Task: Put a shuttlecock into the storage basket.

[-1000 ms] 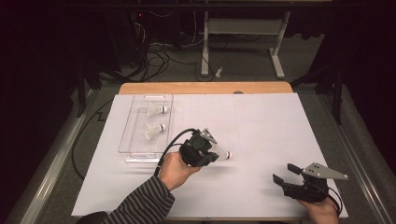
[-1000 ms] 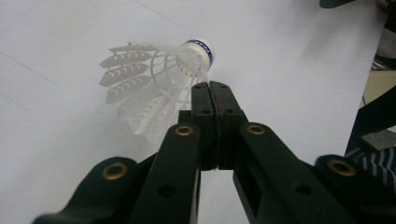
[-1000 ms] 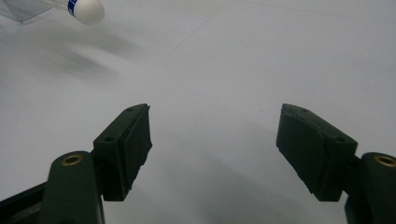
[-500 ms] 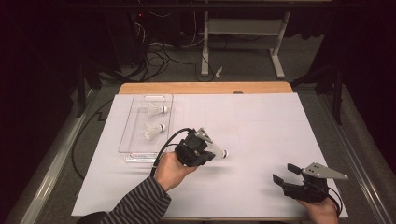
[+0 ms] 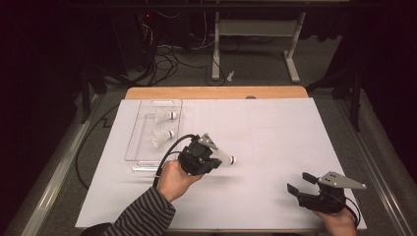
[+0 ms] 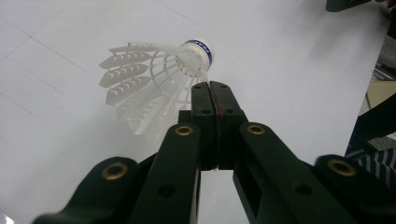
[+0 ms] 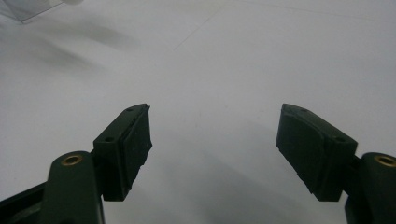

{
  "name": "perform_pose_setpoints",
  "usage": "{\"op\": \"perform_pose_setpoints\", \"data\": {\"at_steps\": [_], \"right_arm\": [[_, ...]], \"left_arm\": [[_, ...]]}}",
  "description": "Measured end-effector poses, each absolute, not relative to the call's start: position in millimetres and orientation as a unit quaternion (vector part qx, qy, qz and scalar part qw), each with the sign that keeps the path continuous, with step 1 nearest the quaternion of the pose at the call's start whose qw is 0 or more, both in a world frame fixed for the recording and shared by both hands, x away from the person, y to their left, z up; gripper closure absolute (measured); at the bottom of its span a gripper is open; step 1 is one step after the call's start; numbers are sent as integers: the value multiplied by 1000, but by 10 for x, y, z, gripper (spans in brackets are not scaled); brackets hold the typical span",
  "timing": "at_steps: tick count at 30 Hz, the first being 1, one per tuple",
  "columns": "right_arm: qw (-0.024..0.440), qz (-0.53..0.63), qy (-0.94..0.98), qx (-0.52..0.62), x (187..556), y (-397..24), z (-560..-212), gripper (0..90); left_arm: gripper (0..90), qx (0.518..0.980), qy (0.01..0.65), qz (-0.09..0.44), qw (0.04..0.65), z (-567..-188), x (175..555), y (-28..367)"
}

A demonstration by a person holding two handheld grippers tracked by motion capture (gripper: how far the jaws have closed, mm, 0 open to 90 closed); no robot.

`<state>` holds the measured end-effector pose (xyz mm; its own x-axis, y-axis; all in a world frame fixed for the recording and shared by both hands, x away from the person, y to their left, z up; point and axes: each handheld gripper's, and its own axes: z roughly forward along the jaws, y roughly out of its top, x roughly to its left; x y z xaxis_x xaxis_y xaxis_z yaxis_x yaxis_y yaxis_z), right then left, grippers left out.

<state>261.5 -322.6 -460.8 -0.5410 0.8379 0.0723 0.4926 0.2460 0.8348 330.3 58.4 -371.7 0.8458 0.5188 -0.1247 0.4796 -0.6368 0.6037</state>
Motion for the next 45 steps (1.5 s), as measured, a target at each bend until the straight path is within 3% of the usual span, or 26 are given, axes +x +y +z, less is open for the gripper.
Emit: {"op": "perform_pose_setpoints", "data": {"at_steps": [45], "right_arm": [[199,432,764,436,2613,-3224,-4607,268]], "left_arm": [[895,891,304,52,333,-3604,3291,886]]}}
